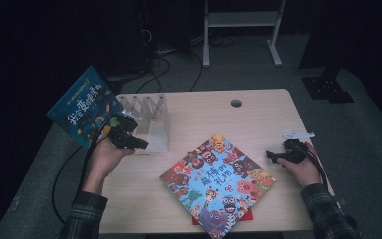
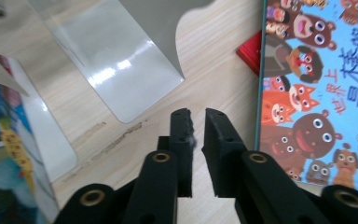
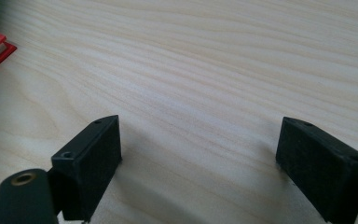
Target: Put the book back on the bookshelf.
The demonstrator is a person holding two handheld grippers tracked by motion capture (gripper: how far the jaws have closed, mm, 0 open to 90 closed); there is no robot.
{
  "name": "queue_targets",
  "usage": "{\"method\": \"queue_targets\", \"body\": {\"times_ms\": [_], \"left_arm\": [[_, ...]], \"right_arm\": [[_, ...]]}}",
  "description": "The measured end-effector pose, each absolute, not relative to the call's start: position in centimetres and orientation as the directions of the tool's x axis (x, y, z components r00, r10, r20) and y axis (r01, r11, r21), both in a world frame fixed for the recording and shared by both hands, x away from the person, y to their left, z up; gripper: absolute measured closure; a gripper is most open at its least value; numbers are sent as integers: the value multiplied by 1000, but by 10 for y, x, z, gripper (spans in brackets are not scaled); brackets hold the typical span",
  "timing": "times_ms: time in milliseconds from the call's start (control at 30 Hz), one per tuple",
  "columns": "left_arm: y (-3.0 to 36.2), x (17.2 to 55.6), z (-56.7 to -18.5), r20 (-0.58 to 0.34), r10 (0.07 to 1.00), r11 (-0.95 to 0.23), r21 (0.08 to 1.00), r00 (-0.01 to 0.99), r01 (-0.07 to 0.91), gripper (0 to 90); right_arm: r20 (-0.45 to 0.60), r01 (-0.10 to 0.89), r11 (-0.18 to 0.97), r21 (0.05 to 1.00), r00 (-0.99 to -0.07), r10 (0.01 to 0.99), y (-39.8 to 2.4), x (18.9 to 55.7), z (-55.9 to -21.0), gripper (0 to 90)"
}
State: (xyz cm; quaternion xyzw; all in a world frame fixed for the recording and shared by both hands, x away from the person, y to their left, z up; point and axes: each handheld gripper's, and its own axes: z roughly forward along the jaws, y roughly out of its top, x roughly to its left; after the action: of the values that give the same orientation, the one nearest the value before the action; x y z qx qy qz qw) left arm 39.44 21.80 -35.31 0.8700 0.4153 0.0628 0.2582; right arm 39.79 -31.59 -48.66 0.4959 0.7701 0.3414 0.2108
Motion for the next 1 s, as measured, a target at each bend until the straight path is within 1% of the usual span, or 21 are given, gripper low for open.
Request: {"method": "queue_targets", "body": {"times_ms": [133, 167, 233, 267, 333, 367, 400, 500, 567, 667, 733, 1000], "left_arm": [[216, 389, -369, -92, 749, -532, 508, 657, 678, 687], [215, 388, -374, -98, 751, -522, 516, 653, 679, 635], [213, 386, -382, -112, 747, -519, 517, 655, 680, 593], [211, 385, -386, -118, 746, -516, 518, 655, 682, 547], [209, 384, -393, -131, 741, -512, 526, 659, 679, 488], [208, 383, -395, -134, 741, -510, 525, 658, 681, 442], [207, 383, -398, -141, 737, -510, 527, 662, 680, 406], [205, 382, -403, -155, 719, -526, 515, 677, 677, 339], [204, 381, -405, -164, 709, -527, 522, 686, 670, 283], [203, 379, -407, -178, 691, -531, 533, 700, 659, 243], [202, 377, -411, -166, 678, -552, 528, 716, 645, 215], [196, 367, -422, -225, 630, -570, 515, 743, 640, 198]], "right_arm": [[15, 625, 267, 734, -408, 913, -315, 396, -486, 130], [15, 625, 264, 735, -404, 914, -315, 395, -487, 131], [12, 627, 271, 730, -408, 913, -314, 394, -486, 149], [15, 631, 271, 727, -409, 912, -314, 393, -485, 184], [15, 633, 286, 719, -425, 905, -314, 389, -482, 304], [18, 633, 292, 717, -436, 900, -314, 388, -480, 364], [18, 633, 298, 715, -442, 897, -314, 386, -479, 395], [41, 638, 286, 715, -447, 894, -313, 380, -475, 483], [49, 639, 285, 714, -451, 891, -312, 377, -471, 514], [61, 646, 290, 706, -463, 884, -312, 369, -466, 542], [80, 643, 278, 714, -469, 880, -312, 363, -464, 555], [119, 643, 263, 720, -487, 865, -315, 336, -457, 550]]}}
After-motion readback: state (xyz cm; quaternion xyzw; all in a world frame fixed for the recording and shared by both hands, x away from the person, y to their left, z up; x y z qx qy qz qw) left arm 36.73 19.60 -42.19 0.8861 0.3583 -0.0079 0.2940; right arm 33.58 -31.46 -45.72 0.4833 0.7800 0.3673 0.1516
